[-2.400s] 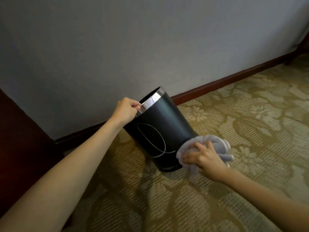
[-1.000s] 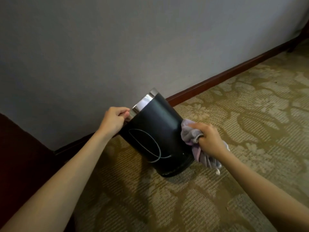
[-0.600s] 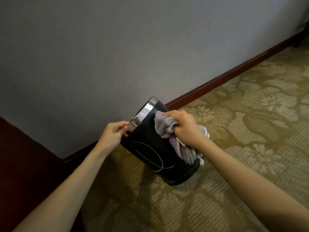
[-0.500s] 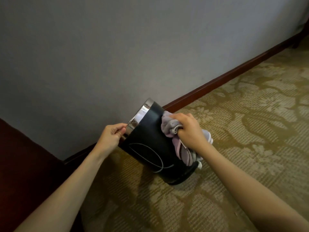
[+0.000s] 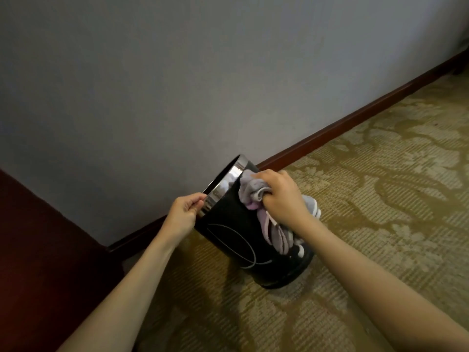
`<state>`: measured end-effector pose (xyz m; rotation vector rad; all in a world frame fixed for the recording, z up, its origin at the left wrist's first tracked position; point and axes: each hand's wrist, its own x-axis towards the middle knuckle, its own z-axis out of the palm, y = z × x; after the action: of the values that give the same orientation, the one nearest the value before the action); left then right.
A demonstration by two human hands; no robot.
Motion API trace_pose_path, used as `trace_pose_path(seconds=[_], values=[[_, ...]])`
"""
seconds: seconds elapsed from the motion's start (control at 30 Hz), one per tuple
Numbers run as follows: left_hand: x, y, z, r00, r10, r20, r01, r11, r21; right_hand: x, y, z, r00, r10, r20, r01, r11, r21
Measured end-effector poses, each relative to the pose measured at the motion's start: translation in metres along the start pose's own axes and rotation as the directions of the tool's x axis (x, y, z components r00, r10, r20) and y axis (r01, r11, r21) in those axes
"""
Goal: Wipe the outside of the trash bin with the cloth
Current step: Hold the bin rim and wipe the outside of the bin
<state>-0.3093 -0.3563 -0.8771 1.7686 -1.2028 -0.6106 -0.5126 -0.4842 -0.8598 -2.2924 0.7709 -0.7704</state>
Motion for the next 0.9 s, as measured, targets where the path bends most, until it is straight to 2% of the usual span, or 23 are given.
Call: trace_pose_path(seconds=[0.17, 0.23, 0.3, 0.37, 0.43, 0.5, 0.63, 0.73, 0.83, 0.9], values=[[-0.010, -0.006, -0.010, 0.999, -0.033, 0.001, 0.033, 0.999, -0.014, -0.006, 0.045, -0.015, 0.949, 0.294, -0.112, -0.298, 0.954, -0.018], [-0.013, -0.006, -0.008, 0.999, -0.038, 0.000, 0.038, 0.999, -0.019, -0.020, 0.063, -0.014, 0.941, 0.318, -0.118, -0.321, 0.947, -0.010], [-0.011, -0.002, -0.004, 1.000, 0.003, -0.008, -0.004, 1.000, -0.018, -0.023, 0.063, -0.011, 0.965, 0.236, -0.113, -0.243, 0.969, -0.052], [-0.004, 0.005, 0.006, 0.999, 0.033, 0.009, -0.033, 0.999, 0.007, -0.020, 0.046, -0.005, 0.979, 0.108, -0.175, -0.129, 0.985, -0.115], [0.005, 0.012, 0.016, 0.999, 0.033, 0.008, -0.033, 0.998, 0.055, -0.018, 0.024, -0.001, 0.968, -0.046, -0.246, 0.000, 0.983, -0.184], [0.013, 0.016, 0.023, 0.999, 0.034, -0.011, -0.033, 0.994, 0.104, -0.025, 0.008, 0.001, 0.953, -0.203, -0.225, 0.133, 0.947, -0.292], [0.017, 0.028, 0.027, 0.998, 0.067, -0.003, -0.066, 0.988, 0.139, -0.053, 0.006, 0.008, 0.903, -0.429, 0.006, 0.388, 0.812, -0.435], [0.019, 0.037, 0.028, 0.997, 0.072, 0.009, -0.072, 0.983, 0.166, -0.063, 0.006, 0.009, 0.844, -0.511, 0.163, 0.512, 0.680, -0.524], [0.022, 0.043, 0.027, 0.996, 0.043, 0.074, -0.054, 0.986, 0.159, -0.066, 0.008, 0.002, 0.840, -0.475, 0.261, 0.537, 0.663, -0.521], [0.024, 0.044, 0.025, 0.995, 0.025, 0.092, -0.039, 0.988, 0.151, -0.060, 0.015, -0.009, 0.793, -0.530, 0.301, 0.610, 0.701, -0.369]])
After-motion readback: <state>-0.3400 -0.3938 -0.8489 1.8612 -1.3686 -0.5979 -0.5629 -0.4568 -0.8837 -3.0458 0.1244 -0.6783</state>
